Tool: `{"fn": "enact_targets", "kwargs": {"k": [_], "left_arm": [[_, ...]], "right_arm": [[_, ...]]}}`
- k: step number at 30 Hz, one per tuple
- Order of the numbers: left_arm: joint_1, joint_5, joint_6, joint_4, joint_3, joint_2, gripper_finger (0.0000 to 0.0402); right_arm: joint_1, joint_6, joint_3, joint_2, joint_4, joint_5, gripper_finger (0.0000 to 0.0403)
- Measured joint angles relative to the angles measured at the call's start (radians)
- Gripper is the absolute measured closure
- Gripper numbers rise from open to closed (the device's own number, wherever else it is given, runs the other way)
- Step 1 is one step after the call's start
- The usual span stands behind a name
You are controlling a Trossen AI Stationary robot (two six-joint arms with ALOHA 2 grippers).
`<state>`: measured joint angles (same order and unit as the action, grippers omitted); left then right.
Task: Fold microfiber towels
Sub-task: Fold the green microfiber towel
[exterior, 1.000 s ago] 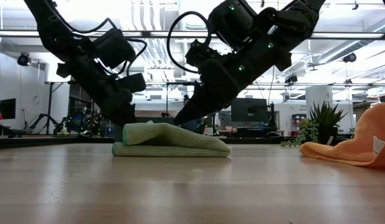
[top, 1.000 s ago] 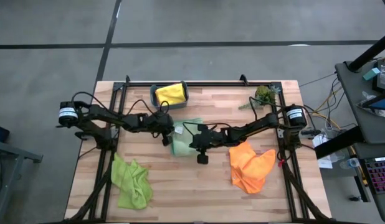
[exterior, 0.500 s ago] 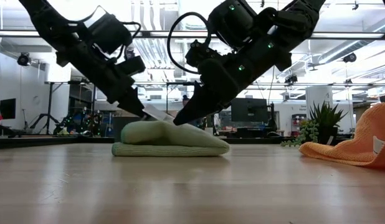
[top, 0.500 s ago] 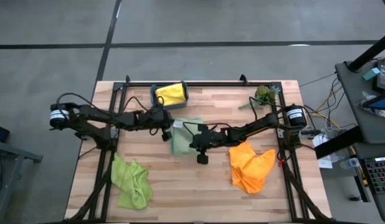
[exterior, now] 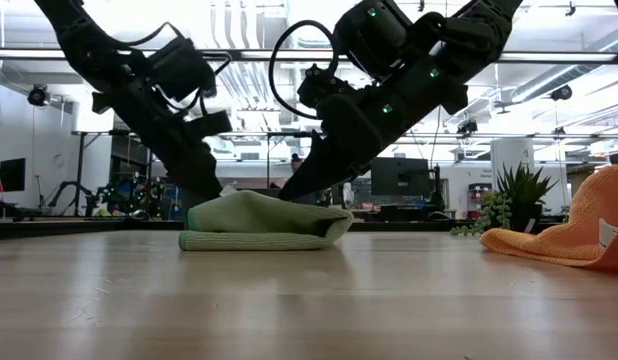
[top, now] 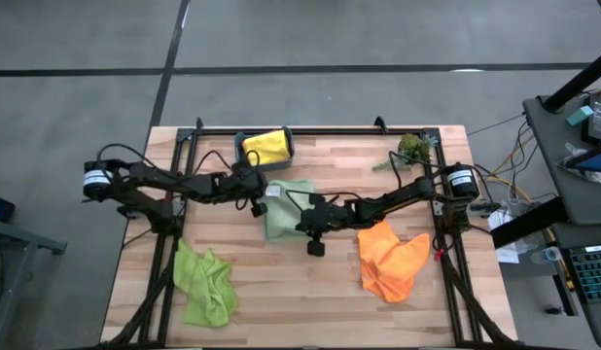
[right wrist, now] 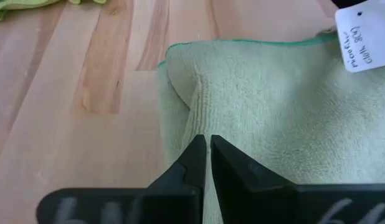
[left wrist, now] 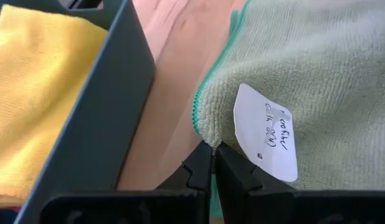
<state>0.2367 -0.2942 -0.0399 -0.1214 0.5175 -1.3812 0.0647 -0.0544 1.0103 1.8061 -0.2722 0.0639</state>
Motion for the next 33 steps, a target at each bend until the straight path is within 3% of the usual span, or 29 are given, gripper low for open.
{"fn": "enact_targets", "kwargs": {"k": [7, 14, 21, 23, 29, 33], "left_arm": [[0.0, -0.02, 0.041, 0.0, 0.0, -0.04, 0.0387], [0.0, -0.026, 0.061, 0.02, 0.006, -0.044, 0.0304], [-0.002, -0.022, 0.06, 0.269, 0.069, 0.026, 0.0243], [-0.007, 0.031, 0.06, 0.356, 0.092, 0.055, 0.0237], [-0.077, 0.378, 0.089, 0.425, 0.086, 0.151, 0.0235], [-0.184, 0.426, 0.169, 0.418, 0.073, 0.176, 0.0235]], "right_arm": [[0.0, -0.005, 0.0, 0.0, 0.004, 0.0, 0.0385], [0.0, -0.005, 0.0, 0.0, 0.007, 0.0, 0.0385], [0.0, -0.005, 0.003, -0.038, 0.075, 0.0, 0.0385], [0.001, -0.005, 0.002, -0.065, 0.101, 0.0, 0.0385], [0.023, -0.001, -0.004, -0.117, 0.149, 0.004, 0.0385], [0.047, 0.0, -0.004, -0.124, 0.163, 0.007, 0.0385]]}}
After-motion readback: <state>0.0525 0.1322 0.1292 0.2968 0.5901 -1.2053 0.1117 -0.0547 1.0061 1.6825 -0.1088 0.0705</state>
